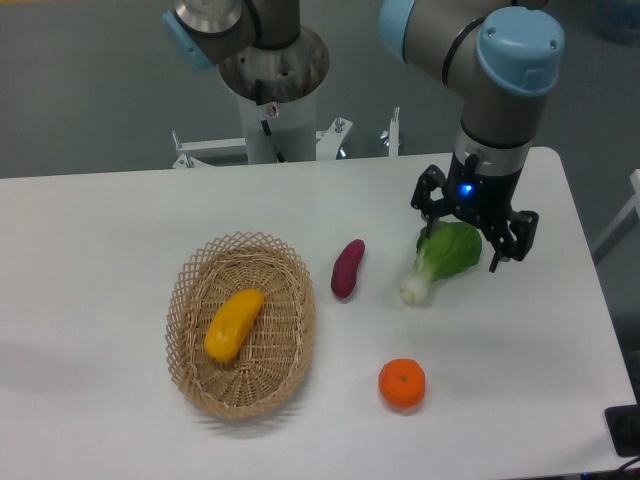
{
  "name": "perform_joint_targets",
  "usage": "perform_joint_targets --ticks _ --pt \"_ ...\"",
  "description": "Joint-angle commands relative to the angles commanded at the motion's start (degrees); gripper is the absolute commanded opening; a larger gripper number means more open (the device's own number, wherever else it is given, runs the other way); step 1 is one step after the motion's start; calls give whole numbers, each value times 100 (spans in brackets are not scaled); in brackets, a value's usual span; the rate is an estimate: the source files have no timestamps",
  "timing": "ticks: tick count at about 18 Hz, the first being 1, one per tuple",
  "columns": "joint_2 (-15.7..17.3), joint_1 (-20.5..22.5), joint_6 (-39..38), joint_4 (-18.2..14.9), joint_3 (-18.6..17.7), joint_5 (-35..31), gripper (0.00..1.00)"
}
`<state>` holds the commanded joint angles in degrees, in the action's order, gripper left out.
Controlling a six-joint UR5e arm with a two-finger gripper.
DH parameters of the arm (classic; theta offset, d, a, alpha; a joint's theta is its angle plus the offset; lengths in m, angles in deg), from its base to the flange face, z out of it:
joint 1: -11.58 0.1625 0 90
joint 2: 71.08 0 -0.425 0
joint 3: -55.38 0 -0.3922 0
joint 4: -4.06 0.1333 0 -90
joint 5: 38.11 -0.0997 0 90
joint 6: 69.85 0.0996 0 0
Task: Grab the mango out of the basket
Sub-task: 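Move the open gripper from the bok choy over the yellow mango in the basket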
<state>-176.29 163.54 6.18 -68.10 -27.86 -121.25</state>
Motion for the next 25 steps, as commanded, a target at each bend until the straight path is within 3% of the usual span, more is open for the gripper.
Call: perform_joint_targets --ticks 4,8,11,18,21,25 --pt "61 -26 -26 0 -88 0 100" --pt "263 -96 -123 44 -412 61 100" --pt "378 -140 -675 149 -580 280 100" --pt "440 -825 -1720 272 -1063 387 100" --pt "264 -1220 -2380 903 -1291 369 100" --pt "202 -1660 -2952 1817 -1853 352 100"
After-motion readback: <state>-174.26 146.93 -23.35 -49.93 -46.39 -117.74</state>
